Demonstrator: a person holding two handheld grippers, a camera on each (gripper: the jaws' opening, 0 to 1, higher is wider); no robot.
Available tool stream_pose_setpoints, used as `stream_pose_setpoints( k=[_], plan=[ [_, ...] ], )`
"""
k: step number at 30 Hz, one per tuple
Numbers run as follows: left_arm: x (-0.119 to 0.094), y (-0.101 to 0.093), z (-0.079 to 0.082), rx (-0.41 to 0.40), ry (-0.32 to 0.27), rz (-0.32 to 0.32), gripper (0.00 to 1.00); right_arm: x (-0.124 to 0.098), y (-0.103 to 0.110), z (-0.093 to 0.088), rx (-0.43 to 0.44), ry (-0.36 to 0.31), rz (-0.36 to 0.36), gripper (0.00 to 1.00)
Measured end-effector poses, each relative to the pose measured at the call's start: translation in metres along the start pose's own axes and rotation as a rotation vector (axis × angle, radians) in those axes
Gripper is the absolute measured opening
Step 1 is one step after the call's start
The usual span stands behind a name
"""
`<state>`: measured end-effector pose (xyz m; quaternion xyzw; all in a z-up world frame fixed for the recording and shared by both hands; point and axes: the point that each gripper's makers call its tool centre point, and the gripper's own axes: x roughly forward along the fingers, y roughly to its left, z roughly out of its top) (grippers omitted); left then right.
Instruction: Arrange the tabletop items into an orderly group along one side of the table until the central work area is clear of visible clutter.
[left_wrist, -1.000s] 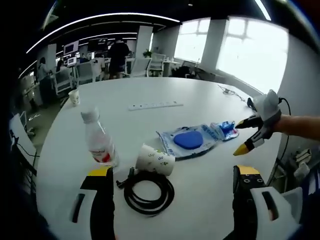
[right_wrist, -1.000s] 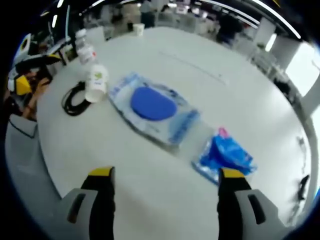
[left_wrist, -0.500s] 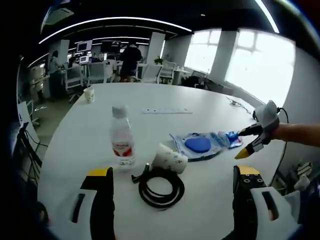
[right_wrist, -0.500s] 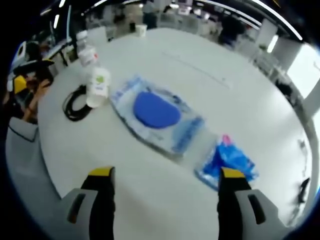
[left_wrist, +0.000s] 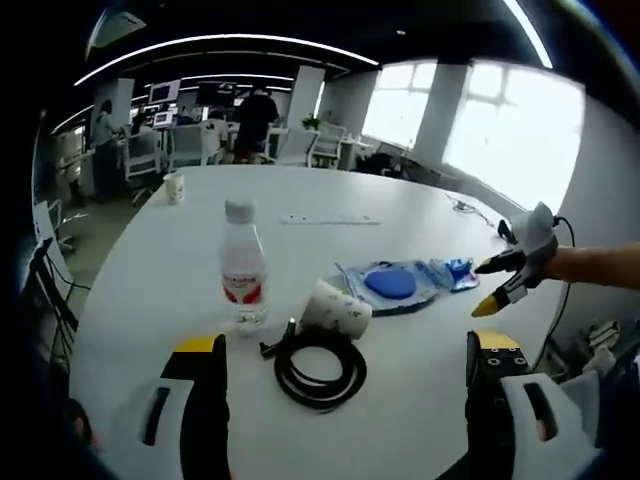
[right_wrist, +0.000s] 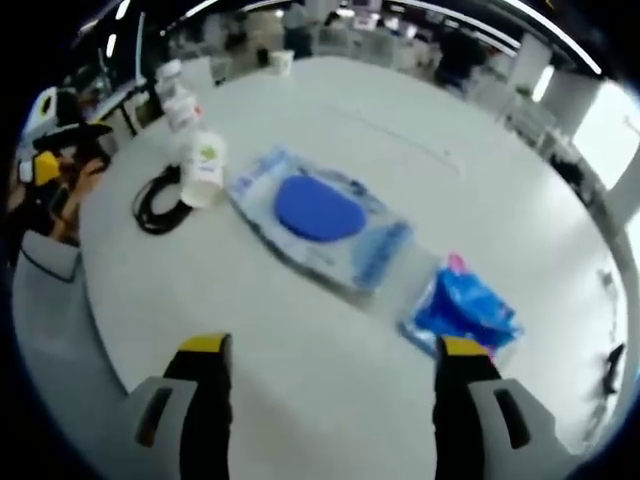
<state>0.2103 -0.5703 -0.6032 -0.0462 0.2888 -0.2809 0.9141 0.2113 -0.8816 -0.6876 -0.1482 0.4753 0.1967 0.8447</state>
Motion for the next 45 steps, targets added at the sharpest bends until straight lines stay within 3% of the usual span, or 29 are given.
stream_pose_setpoints(
  k=[11, 22, 38, 45],
  plan=[
    [-0.003, -0.001, -0.005, 0.007, 0.018, -0.044, 0.99, -0.008, 0.01, 0.01, 0.011, -0.03, 0.001, 0.81],
    [-0.007, -0.003, -0.01, 0.011, 0.027, -0.078, 0.99, -0.012, 0.011, 0.007, -0.004, -0.012, -0.009, 0.81],
    [-0.019, 0.003, -0.014, 0.0, 0.027, -0.075, 0.99, -0.011, 0.03, 0.023, -0.006, -0.04, 0.014, 0.81],
    [-0.017, -0.001, -0.019, -0.005, 0.039, -0.091, 0.99, -0.01, 0.031, 0.014, -0.009, -0.022, 0.015, 0.81]
  ],
)
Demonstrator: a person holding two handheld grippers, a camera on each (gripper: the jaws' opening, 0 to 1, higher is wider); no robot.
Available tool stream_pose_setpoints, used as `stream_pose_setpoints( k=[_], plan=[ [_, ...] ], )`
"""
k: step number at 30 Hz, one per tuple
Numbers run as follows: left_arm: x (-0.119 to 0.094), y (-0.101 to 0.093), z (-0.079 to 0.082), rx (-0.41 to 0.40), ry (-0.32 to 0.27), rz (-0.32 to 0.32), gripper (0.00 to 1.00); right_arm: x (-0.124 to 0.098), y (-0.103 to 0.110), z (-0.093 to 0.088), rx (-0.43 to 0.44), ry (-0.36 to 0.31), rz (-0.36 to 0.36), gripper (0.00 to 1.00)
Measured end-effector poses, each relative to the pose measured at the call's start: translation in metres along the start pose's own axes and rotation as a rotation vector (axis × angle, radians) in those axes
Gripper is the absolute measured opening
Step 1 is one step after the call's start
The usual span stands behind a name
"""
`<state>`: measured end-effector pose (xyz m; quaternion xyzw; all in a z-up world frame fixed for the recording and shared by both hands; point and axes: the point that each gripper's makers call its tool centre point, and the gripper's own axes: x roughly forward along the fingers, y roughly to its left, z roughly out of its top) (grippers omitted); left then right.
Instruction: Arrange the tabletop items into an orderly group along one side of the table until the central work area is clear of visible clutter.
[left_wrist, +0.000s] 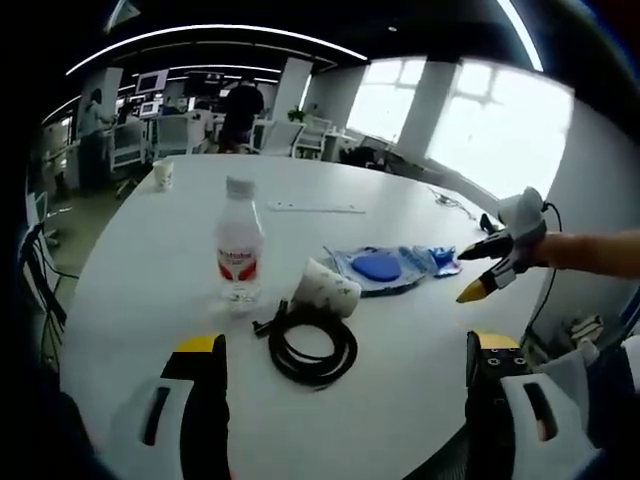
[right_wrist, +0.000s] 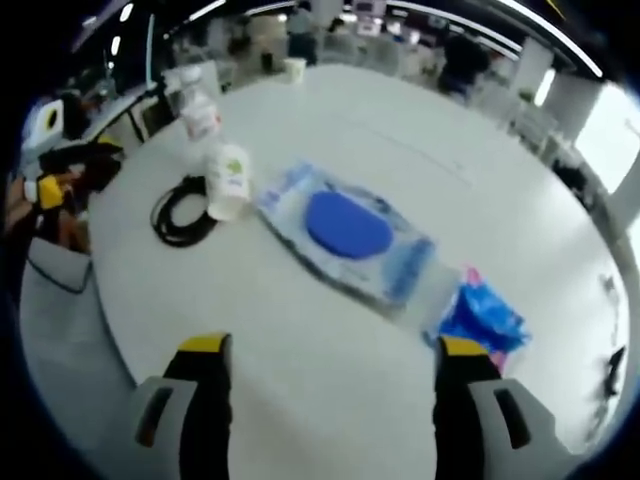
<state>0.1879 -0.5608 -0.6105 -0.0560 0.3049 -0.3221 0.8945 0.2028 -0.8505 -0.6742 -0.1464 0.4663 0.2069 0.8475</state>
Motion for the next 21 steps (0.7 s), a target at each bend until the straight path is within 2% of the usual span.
stream_pose_setpoints(
  k=[9, 14, 21],
  plan=[
    [0.002, 0.001, 0.004, -0.002, -0.004, -0.003, 0.99, -0.004, -0.01, 0.002, 0.004, -0.011, -0.013, 0.81],
    [0.002, 0.0, 0.008, -0.003, -0.008, 0.001, 0.99, -0.005, -0.003, 0.013, -0.02, -0.046, 0.015, 0.81],
    [-0.001, 0.0, 0.004, 0.002, 0.007, 0.011, 0.99, 0.001, -0.001, 0.016, -0.023, -0.046, 0.029, 0.81]
  ],
)
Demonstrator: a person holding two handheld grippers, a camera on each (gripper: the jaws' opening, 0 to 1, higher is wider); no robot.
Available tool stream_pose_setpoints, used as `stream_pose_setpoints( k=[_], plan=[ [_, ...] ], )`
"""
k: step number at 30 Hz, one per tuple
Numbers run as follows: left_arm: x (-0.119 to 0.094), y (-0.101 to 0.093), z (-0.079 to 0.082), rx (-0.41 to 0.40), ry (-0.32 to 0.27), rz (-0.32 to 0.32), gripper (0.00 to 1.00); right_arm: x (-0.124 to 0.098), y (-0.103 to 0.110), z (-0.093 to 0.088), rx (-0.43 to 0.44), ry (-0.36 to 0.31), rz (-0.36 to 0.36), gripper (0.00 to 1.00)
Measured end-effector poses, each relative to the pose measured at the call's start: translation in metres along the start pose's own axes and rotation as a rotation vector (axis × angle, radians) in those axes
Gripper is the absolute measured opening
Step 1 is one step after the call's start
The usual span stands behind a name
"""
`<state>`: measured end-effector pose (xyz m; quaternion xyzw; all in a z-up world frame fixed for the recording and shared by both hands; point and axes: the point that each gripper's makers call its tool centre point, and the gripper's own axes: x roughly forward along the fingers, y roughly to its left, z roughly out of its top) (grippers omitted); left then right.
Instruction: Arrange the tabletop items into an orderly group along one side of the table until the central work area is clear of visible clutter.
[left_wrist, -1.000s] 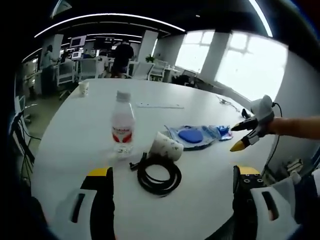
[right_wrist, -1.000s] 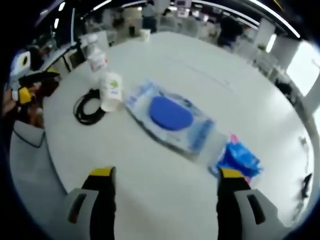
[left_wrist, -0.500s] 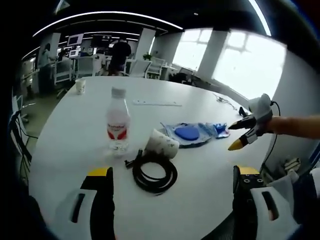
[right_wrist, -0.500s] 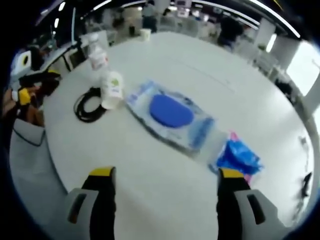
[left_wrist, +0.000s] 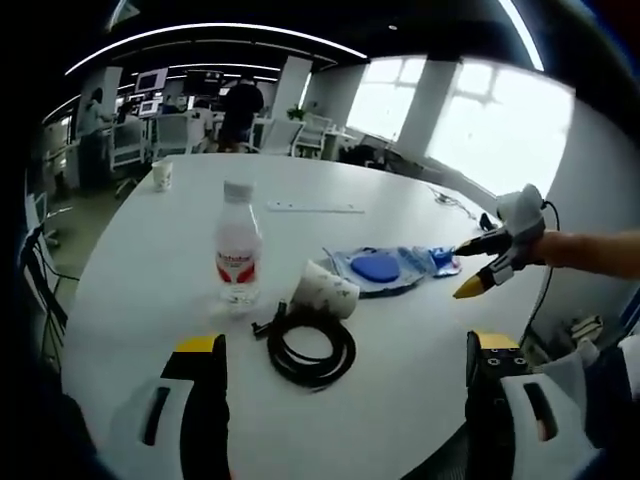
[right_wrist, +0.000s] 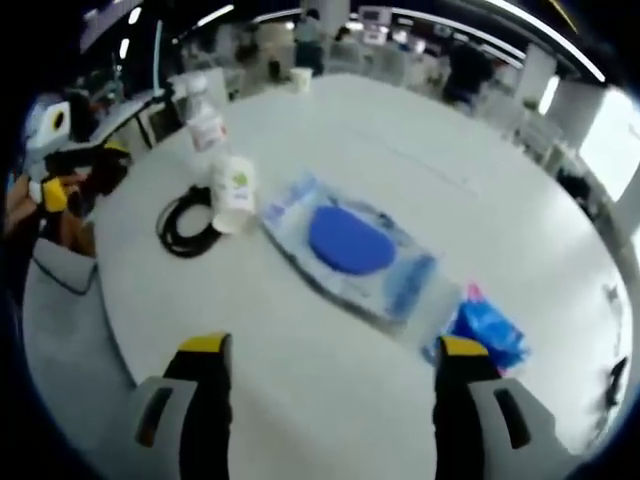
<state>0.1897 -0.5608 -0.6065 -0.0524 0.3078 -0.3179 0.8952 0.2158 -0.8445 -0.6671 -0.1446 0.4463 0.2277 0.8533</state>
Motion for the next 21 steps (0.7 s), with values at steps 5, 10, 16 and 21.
stream_pose_setpoints(
  k=[5, 10, 16, 21],
  plan=[
    [-0.0019, 0.0026, -0.0036, -0.011, 0.006, 0.012, 0.99, -0.002, 0.0023, 0.0044, -0.002, -0.017, 0.01, 0.81],
    [-0.0025, 0.002, -0.0066, -0.021, 0.006, 0.014, 0.99, 0.0008, 0.0011, 0.006, -0.01, -0.03, 0.021, 0.8],
    [-0.0093, 0.004, -0.0086, -0.012, 0.004, 0.025, 0.99, -0.0006, 0.0024, 0.0087, -0.009, -0.045, 0.032, 0.8],
    [-0.0081, 0.0102, -0.0096, -0.037, -0.005, 0.024, 0.99, -0.0036, 0.0094, 0.0068, -0.006, -0.055, 0.041, 0.8]
  ],
)
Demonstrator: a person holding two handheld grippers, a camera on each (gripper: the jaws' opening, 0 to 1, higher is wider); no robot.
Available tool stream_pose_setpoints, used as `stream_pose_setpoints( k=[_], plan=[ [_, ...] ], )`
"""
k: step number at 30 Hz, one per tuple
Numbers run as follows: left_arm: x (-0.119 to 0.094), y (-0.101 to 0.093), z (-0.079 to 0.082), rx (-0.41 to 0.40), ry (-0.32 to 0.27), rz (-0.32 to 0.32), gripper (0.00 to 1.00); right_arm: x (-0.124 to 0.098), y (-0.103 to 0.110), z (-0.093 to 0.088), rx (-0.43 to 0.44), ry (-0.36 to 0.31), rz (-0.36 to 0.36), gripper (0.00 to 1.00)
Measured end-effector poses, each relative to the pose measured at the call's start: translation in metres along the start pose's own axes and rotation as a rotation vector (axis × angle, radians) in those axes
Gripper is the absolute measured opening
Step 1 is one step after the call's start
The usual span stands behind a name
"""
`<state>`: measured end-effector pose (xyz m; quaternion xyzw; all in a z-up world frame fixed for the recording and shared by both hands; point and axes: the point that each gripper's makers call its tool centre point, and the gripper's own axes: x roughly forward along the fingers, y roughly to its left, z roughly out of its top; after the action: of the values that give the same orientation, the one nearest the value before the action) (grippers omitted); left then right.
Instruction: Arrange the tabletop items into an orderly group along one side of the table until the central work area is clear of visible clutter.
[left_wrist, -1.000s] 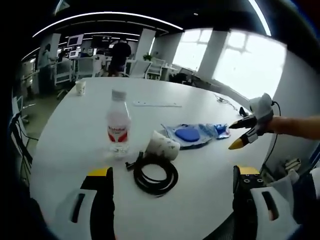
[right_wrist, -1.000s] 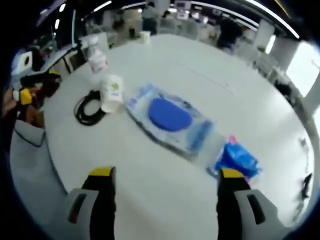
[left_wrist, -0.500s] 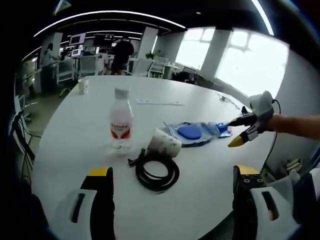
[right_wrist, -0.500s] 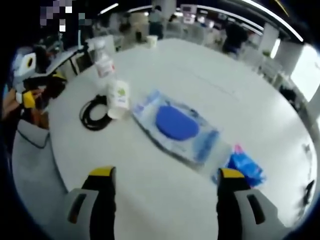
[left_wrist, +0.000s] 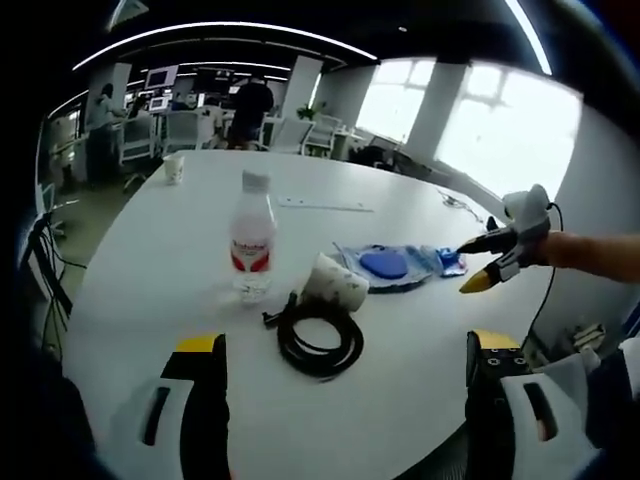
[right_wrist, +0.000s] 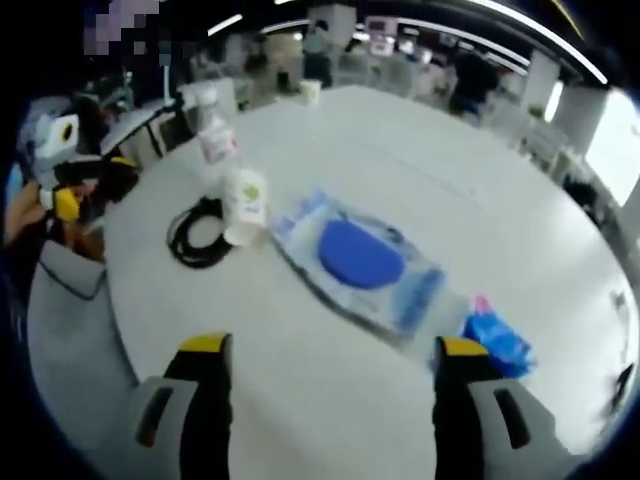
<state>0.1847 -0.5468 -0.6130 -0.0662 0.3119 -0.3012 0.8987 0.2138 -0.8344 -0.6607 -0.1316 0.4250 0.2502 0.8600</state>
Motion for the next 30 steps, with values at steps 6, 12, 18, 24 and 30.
stream_pose_setpoints(
  k=[6, 12, 18, 24, 30],
  plan=[
    [0.001, 0.005, 0.0, -0.012, 0.004, 0.001, 0.99, 0.002, -0.001, -0.001, 0.014, -0.005, 0.009, 0.8],
    [-0.001, 0.009, 0.002, -0.015, -0.009, 0.006, 0.99, 0.004, 0.002, 0.012, 0.006, -0.02, 0.014, 0.8],
    [-0.002, 0.013, -0.004, -0.024, 0.005, 0.009, 0.99, 0.005, 0.018, 0.03, -0.007, -0.049, 0.035, 0.79],
    [-0.001, 0.013, -0.009, -0.035, 0.01, 0.006, 0.99, 0.011, 0.034, 0.043, -0.02, -0.062, 0.067, 0.79],
    [-0.003, 0.013, -0.015, -0.043, 0.021, 0.01, 0.99, 0.019, 0.049, 0.06, -0.017, -0.087, 0.106, 0.78]
  ],
)
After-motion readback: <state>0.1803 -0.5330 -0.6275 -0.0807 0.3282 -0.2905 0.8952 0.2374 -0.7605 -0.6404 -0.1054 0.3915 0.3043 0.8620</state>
